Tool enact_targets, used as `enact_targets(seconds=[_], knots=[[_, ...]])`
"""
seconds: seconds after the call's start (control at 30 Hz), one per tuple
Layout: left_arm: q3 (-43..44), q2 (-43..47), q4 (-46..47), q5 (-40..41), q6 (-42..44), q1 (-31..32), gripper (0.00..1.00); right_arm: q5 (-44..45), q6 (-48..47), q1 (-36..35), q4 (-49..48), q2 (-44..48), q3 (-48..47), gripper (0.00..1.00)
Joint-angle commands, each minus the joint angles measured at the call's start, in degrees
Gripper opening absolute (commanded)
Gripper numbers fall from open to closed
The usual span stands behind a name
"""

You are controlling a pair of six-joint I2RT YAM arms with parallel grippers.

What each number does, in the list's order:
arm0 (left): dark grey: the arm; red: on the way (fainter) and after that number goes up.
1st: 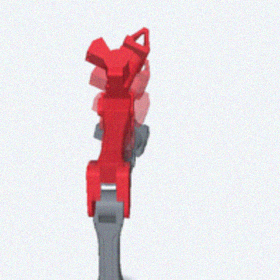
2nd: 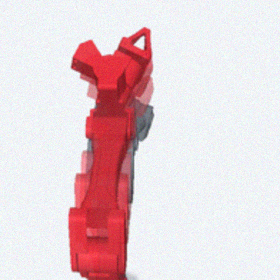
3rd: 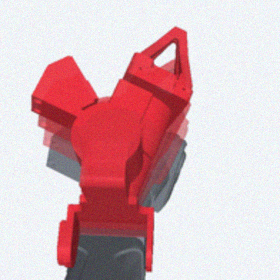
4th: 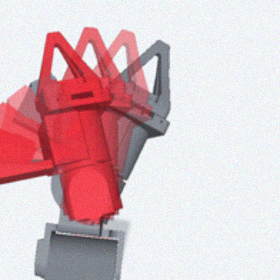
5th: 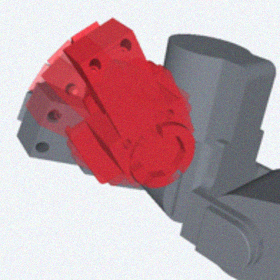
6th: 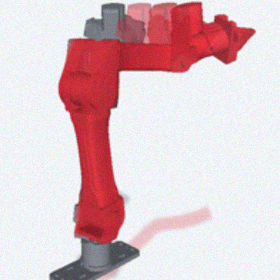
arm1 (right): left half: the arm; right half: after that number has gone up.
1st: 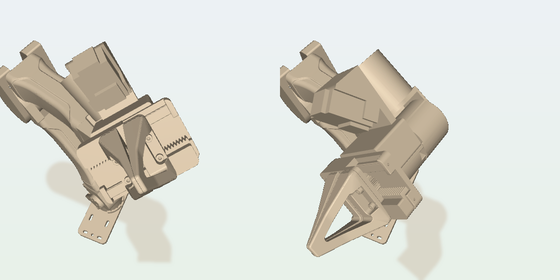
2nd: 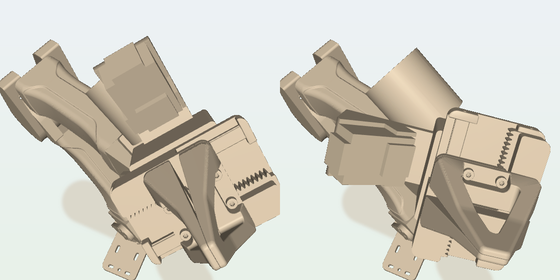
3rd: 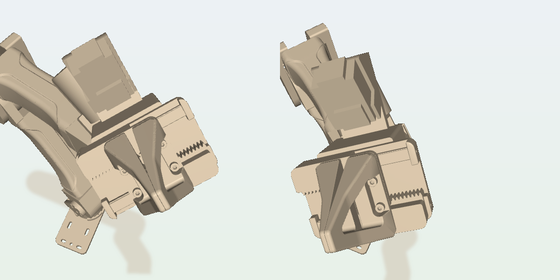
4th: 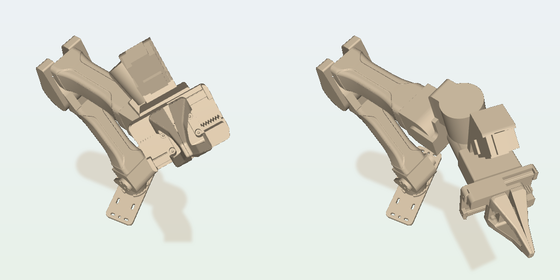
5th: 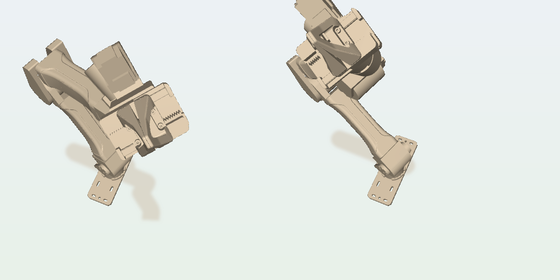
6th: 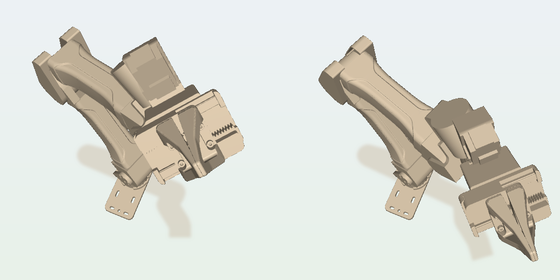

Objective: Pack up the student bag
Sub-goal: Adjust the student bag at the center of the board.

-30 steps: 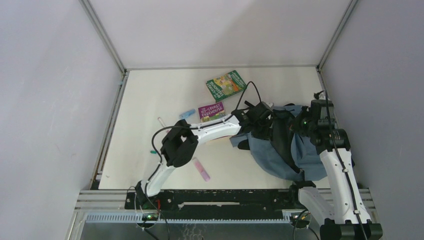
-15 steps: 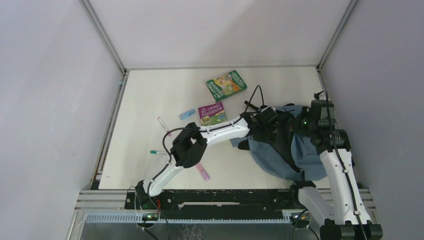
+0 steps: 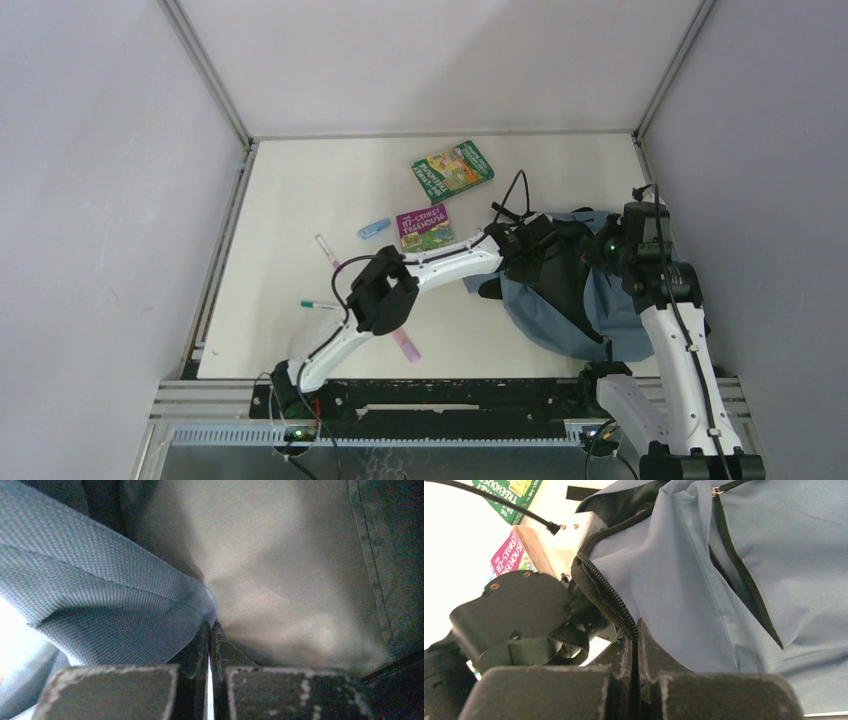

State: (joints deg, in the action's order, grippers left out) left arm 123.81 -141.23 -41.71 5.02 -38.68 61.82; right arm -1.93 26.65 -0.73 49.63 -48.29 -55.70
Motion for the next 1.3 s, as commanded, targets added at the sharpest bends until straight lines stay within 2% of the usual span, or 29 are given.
enact_targets(seconds=[0.0, 0.07, 0.23, 0.37, 0.5, 0.53, 0.6, 0.73, 0.8, 0.97, 1.1, 1.17, 1.23, 1.27], knots=[[-2.4, 8.2, 1.2, 3.6, 5.8, 0.4, 0.00, 5.9, 3.2, 2.0, -1.0, 0.4, 0.3, 0.00], [-6.5, 13.6, 3.6, 4.0, 7.9, 0.3, 0.00, 7.5, 4.5, 3.1, -1.3, -0.2, 0.3, 0.00], [-15.7, 24.8, 6.5, -2.5, 12.7, 0.4, 0.00, 6.6, 6.2, 5.9, -4.3, -1.8, 0.3, 0.00], [-17.8, 27.4, 2.6, -9.0, 14.1, 0.3, 0.00, 7.4, 6.9, 6.2, -5.5, -3.2, 0.3, 0.00], [-26.0, 28.9, 4.1, -11.6, 12.8, 0.3, 0.00, 7.4, 7.1, 6.2, -5.6, -3.7, 0.7, 0.00], [-27.8, 28.8, 4.8, -12.1, 12.1, 0.3, 0.04, 7.3, 7.0, 6.1, -5.7, -3.6, 1.0, 0.00], [-30.1, 27.7, 5.3, -12.6, 11.2, 0.3, 0.17, 7.2, 6.8, 6.1, -5.9, -3.2, 1.9, 0.00], [-30.5, 26.2, 5.4, -11.1, 10.5, 0.3, 0.36, 6.4, 6.3, 6.1, -5.9, -2.4, 2.8, 0.00], [-29.6, 26.6, 4.7, -9.1, 10.5, 0.3, 0.40, 5.7, 5.8, 6.1, -6.1, -2.0, 3.0, 0.00], [-26.1, 29.5, 3.1, -2.6, 12.8, 0.2, 0.42, 4.2, 4.8, 6.1, -5.8, -0.8, 3.0, 0.00], [-23.5, 32.5, 1.0, 0.8, 15.5, -0.1, 0.50, 2.6, 3.7, 6.1, -4.5, 0.5, 2.9, 0.00], [-23.6, 34.5, 0.2, 1.7, 17.0, -0.2, 0.60, 2.7, 3.2, 6.2, -3.4, 1.6, 2.9, 0.00], [-24.6, 36.8, 0.0, 2.4, 18.7, -0.4, 0.82, 3.7, 2.5, 6.2, -2.1, 2.6, 3.0, 0.00], [-25.4, 38.3, 0.1, 2.6, 19.5, -0.7, 0.88, 4.4, 2.3, 6.2, -1.4, 3.1, 3.0, 0.00]])
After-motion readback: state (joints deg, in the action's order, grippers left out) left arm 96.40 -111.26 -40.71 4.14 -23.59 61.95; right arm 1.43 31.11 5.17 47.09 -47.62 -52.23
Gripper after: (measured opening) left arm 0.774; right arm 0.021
